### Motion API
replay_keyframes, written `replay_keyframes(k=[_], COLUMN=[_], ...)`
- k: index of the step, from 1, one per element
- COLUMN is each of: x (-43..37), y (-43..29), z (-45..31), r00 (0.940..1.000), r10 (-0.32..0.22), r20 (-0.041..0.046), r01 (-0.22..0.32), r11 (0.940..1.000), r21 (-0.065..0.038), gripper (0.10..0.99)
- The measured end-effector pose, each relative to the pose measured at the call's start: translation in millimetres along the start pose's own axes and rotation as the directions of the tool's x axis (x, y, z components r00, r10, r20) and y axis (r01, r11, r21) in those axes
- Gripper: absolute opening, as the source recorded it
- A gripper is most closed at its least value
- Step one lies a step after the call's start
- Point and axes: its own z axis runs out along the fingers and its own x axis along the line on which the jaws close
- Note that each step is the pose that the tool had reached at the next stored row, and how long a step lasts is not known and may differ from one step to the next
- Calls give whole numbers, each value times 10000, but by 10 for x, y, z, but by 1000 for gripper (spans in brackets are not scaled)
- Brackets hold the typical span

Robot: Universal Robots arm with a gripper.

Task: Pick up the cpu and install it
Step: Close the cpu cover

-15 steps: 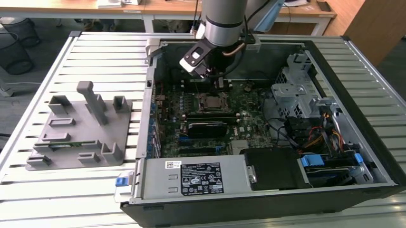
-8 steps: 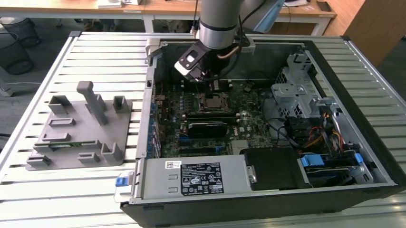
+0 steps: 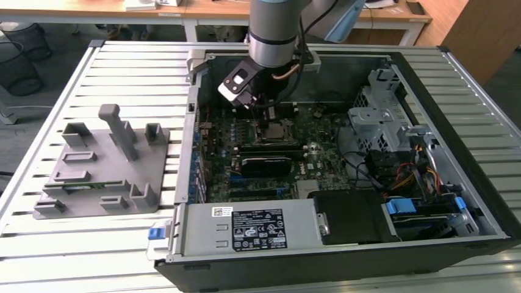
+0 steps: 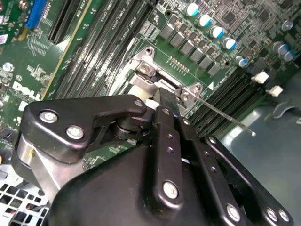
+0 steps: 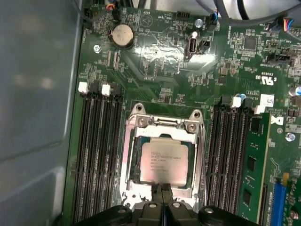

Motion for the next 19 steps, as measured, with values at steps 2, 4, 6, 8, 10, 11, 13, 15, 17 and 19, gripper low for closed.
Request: replay_keyframes(k=[2, 4, 6, 8, 10, 11, 13, 15, 17, 19], x=[0, 0, 0, 0, -2, -2, -2, -1, -2, -3], y=[0, -2, -2, -3, -4, -4, -4, 0, 8, 17], z=[21, 46, 76, 103, 121, 126, 130, 132, 132, 132], r00=[10000, 10000, 10000, 10000, 10000, 10000, 10000, 10000, 10000, 10000], r10=[1, 2, 0, 0, 1, 0, 1, 0, 1, 1], r20=[-18, -26, -26, -24, -18, -14, -16, -21, -22, -22], r01=[-1, -2, 0, 0, -1, -1, -1, -1, -2, -1], r11=[10000, 10000, 10000, 10000, 10000, 10000, 10000, 10000, 10000, 10000], r21=[-17, -37, -51, -64, -69, -71, -77, -81, -80, -81], gripper=[106, 106, 106, 106, 106, 106, 106, 106, 106, 106])
